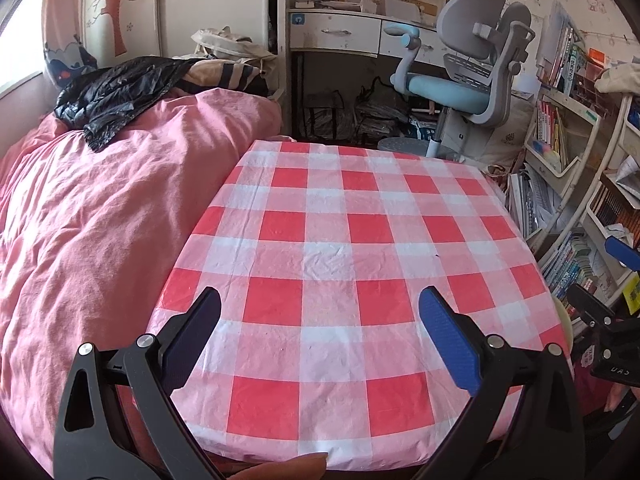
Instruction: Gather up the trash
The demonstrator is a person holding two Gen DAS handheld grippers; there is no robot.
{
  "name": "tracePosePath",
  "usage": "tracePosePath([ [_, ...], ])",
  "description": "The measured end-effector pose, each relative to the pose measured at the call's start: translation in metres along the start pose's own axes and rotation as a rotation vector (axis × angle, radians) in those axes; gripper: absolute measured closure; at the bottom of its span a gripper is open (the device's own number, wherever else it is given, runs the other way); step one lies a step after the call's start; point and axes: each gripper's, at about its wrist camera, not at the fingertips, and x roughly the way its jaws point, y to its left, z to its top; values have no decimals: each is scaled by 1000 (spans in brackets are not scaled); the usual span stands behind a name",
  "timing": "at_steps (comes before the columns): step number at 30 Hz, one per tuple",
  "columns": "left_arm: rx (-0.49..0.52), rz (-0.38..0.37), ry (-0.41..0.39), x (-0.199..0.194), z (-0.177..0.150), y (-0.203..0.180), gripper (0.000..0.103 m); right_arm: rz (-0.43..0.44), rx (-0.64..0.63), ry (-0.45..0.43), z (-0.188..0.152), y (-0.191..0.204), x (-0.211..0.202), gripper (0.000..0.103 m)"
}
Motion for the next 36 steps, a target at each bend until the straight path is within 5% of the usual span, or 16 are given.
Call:
tracePosePath([
  [36, 2, 13, 25, 7, -4, 1, 7, 0, -9, 6, 4, 0, -1, 8],
])
